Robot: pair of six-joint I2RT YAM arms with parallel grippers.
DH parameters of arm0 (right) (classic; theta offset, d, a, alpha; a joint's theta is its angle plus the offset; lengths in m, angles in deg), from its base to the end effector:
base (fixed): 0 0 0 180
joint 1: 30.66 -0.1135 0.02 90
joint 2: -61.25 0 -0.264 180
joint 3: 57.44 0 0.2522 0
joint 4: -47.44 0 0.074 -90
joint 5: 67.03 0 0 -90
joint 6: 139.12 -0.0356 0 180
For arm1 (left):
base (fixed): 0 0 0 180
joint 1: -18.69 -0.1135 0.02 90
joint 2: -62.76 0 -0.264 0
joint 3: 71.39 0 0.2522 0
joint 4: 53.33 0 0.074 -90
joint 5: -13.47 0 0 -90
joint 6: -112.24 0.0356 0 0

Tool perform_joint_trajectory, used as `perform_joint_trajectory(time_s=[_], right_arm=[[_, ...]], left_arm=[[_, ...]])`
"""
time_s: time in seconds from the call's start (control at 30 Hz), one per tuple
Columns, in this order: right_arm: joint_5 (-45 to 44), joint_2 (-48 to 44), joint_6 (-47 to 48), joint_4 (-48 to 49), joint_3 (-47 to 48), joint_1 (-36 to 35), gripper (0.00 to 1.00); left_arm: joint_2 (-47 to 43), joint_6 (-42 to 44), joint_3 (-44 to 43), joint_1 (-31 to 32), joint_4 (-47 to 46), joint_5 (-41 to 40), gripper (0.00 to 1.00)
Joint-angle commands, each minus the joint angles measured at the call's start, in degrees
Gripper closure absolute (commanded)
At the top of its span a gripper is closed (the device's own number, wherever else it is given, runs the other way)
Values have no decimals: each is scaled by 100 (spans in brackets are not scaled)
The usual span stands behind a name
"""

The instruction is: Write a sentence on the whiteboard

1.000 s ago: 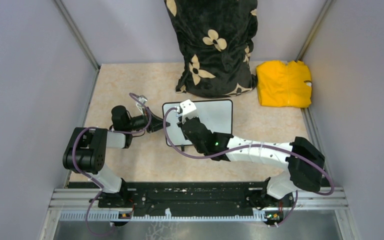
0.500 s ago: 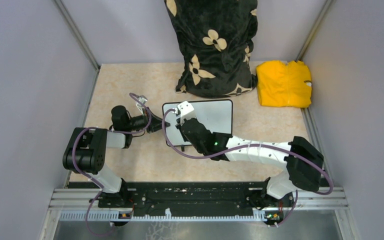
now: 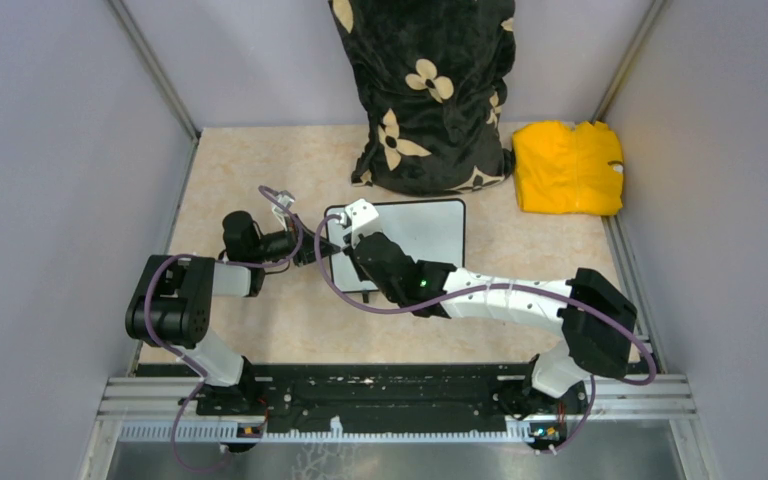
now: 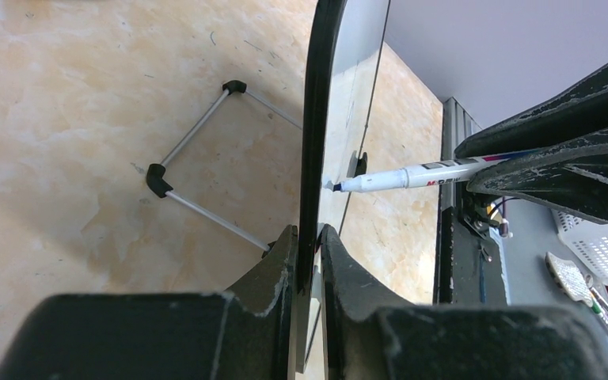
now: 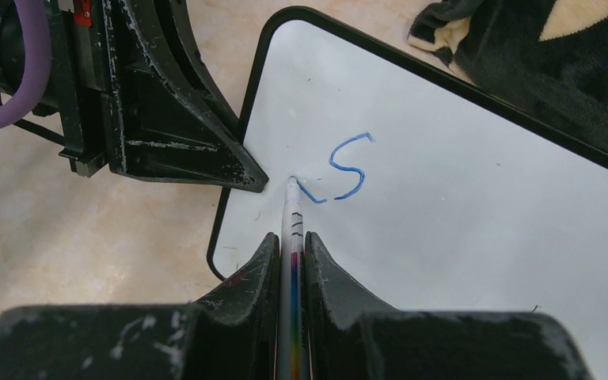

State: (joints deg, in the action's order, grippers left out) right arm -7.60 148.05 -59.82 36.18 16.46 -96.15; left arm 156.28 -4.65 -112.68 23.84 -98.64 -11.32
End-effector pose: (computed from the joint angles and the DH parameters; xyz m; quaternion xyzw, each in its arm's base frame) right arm 0.1603 0.3078 0.2780 -0.2454 0.7849 0.1493 0.5491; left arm 0.2749 -0.0572 0.1669 0.2320 0.6866 -0.5418 0.4256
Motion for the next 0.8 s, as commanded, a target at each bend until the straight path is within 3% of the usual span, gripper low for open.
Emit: perform_joint_trajectory(time_s=[0.0,0.37,0.77], right_arm=[[-2,-167,-22,67,232,2,100],[-303,-1445,199,377,-693,2,100],[-569,-1189,316,664,-702,10,100]], left_arm=[[-81,174,-121,30,92,21,100],[-96,211,-121,30,137,11,100],[-86,235,-121,30,159,4,100]])
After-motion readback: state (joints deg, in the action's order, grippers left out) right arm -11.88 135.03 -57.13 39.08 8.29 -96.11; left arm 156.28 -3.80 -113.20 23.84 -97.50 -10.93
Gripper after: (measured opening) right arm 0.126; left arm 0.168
